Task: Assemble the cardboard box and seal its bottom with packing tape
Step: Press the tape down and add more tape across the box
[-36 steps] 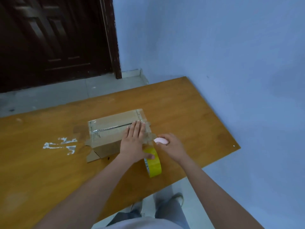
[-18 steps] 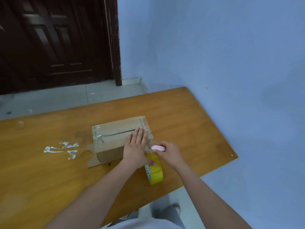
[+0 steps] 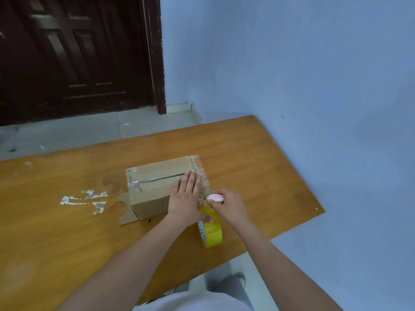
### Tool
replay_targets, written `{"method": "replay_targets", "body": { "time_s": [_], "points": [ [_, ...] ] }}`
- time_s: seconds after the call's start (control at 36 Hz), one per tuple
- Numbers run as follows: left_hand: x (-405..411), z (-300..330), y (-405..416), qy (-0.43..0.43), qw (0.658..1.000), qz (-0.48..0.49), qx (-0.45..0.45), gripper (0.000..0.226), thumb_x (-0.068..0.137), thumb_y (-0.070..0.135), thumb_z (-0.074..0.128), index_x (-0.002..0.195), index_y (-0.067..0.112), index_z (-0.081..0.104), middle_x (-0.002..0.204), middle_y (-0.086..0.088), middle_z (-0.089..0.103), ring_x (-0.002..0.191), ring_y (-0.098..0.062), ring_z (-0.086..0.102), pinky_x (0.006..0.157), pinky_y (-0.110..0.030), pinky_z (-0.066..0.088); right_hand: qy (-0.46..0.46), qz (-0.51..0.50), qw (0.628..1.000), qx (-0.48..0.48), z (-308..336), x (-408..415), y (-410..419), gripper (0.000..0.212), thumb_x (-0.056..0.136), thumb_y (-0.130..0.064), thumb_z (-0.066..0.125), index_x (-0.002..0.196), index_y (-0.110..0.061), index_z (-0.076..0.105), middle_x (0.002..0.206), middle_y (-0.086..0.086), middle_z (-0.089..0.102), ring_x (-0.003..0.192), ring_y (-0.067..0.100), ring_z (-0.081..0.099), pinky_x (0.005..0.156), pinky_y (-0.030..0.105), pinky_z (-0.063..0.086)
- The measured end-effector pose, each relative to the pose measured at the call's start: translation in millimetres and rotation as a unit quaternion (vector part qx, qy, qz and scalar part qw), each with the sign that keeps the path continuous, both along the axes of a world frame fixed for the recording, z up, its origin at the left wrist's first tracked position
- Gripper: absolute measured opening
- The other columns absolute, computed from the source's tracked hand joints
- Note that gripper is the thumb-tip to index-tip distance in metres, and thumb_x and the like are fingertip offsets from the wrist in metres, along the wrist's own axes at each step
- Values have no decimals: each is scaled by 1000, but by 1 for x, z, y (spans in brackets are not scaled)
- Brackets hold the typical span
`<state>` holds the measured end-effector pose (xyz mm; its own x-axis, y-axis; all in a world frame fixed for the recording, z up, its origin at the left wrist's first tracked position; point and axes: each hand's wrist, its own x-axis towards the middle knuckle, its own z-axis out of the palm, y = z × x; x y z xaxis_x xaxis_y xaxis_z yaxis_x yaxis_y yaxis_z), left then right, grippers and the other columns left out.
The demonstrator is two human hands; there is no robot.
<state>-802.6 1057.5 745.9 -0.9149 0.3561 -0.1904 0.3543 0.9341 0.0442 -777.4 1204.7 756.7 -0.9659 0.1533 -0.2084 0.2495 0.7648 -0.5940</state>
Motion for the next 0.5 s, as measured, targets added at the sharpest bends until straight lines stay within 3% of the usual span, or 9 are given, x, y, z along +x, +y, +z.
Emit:
{"method": "replay_targets", "body": {
  "time_s": [0.11,0.31,0.5],
  "points": [
    [-1,-1,0,2,1000,0,1,134,58,92,41,144,14,-27,157,-7,-20,143,-23,-23,115,-43,-14,12,-24,1000,14,-4,3,0,42,83,-39,64,117,-17,61,115,3,62,105,21,58,79,32,48],
    [0,-2,0,3,1000,4,1,136,56,93,40,141,14,-31,157,-6,-22,142,-24,-24,116,-44,-14,3,-158,987,5,-21,4,22,38,87,-34,61,115,-9,56,115,9,59,103,26,56,79,36,46],
    [-2,-3,2,6,1000,10,-2,137,54,94,40,141,15,-31,156,-5,-22,142,-23,-26,112,-43,-18,-91,-107,990,7,-58,8,39,43,89,-27,60,128,-10,52,127,11,55,117,27,51,94,35,42]
  ]
}}
